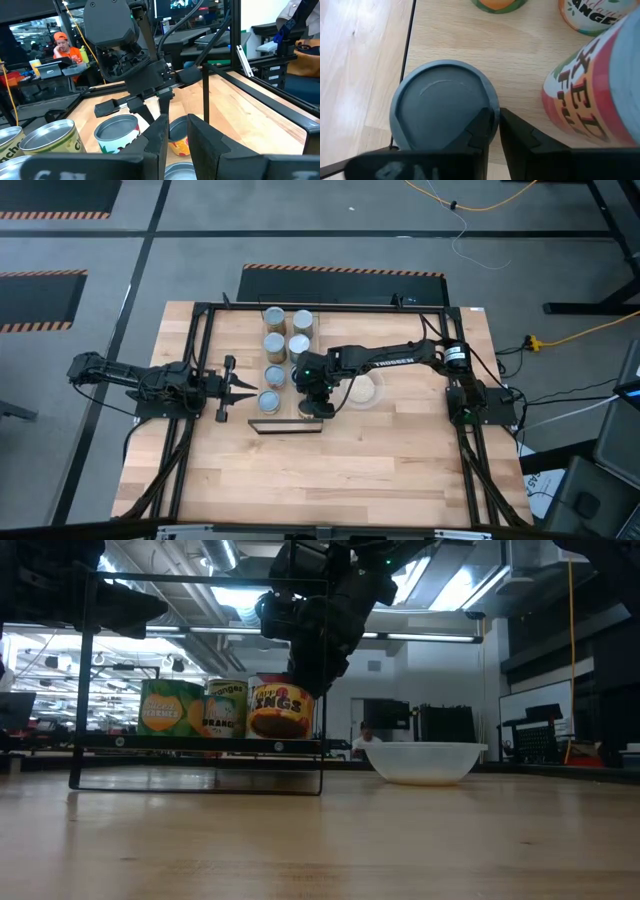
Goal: Pick and place cans onto a shelf
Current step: Put the small canned pineapple on the shelf
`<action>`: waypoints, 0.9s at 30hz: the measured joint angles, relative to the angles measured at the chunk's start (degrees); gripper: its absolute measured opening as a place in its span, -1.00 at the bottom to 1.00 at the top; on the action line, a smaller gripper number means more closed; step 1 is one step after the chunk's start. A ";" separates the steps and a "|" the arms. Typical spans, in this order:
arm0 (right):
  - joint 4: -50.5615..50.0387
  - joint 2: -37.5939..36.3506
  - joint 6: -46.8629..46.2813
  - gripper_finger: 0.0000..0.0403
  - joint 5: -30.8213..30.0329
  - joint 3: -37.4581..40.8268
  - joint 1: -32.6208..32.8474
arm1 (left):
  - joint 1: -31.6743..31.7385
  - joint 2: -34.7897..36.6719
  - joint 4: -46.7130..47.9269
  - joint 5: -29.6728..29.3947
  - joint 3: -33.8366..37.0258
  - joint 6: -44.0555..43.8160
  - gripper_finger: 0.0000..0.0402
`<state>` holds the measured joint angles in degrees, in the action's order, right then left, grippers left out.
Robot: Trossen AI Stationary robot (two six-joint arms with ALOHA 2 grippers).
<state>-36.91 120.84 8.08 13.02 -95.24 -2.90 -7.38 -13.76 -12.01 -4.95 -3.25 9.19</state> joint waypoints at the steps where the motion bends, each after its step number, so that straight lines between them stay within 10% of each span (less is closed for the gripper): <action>1: 0.00 0.00 0.00 -0.76 0.02 0.00 0.00 | 0.02 0.00 0.00 0.00 -0.02 0.00 -0.68; 27: -0.44 0.00 -0.07 -0.76 0.07 -0.47 0.00 | 0.01 0.00 0.00 0.00 -0.01 0.01 -0.68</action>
<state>-37.34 120.84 8.01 13.08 -95.71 -2.90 -7.37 -13.76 -12.01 -4.95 -3.26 9.20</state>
